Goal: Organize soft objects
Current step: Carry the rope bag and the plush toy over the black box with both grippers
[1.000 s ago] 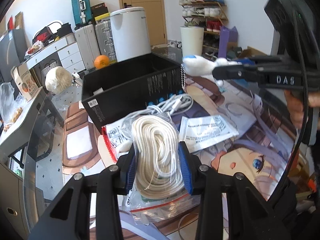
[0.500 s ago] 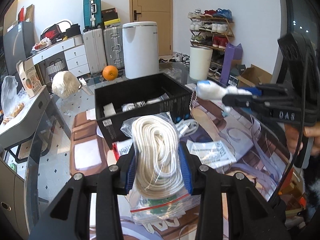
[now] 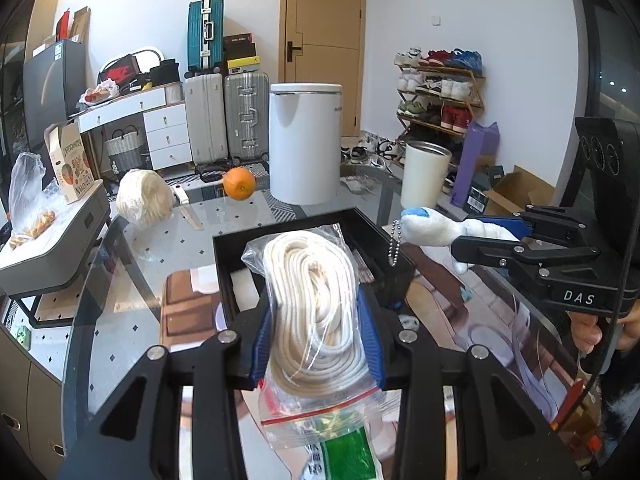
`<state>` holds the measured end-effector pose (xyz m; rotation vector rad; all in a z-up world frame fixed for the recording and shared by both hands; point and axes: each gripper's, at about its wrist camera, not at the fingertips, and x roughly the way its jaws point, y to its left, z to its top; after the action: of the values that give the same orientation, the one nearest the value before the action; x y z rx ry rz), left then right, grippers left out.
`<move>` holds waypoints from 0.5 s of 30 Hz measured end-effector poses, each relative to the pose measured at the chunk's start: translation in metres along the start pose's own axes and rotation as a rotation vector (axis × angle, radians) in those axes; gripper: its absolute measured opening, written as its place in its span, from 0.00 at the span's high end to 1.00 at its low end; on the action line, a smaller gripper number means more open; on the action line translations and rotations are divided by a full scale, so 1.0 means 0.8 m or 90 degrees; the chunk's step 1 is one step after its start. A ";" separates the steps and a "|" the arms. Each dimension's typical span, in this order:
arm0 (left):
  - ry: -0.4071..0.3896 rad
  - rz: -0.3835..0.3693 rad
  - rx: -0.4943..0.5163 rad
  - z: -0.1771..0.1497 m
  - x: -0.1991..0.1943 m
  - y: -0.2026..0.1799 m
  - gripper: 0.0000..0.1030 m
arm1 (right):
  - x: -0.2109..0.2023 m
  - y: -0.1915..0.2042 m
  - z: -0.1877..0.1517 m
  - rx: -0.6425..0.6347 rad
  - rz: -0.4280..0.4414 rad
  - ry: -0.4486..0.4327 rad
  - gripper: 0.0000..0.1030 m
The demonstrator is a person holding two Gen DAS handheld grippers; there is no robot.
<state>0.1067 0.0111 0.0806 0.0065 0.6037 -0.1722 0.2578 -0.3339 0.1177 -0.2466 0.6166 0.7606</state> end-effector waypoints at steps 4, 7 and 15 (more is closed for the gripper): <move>-0.006 0.004 -0.004 0.009 0.008 0.009 0.64 | 0.012 0.001 0.015 -0.017 0.000 0.008 0.66; -0.010 0.002 -0.016 0.014 0.014 0.018 0.64 | 0.024 0.002 0.025 -0.027 0.004 0.016 0.66; -0.003 0.008 -0.020 0.022 0.035 0.031 0.64 | 0.058 0.005 0.049 -0.059 0.003 0.045 0.66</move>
<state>0.1438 0.0303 0.0782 -0.0206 0.6019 -0.1503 0.2979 -0.2887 0.1210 -0.3587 0.6498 0.7886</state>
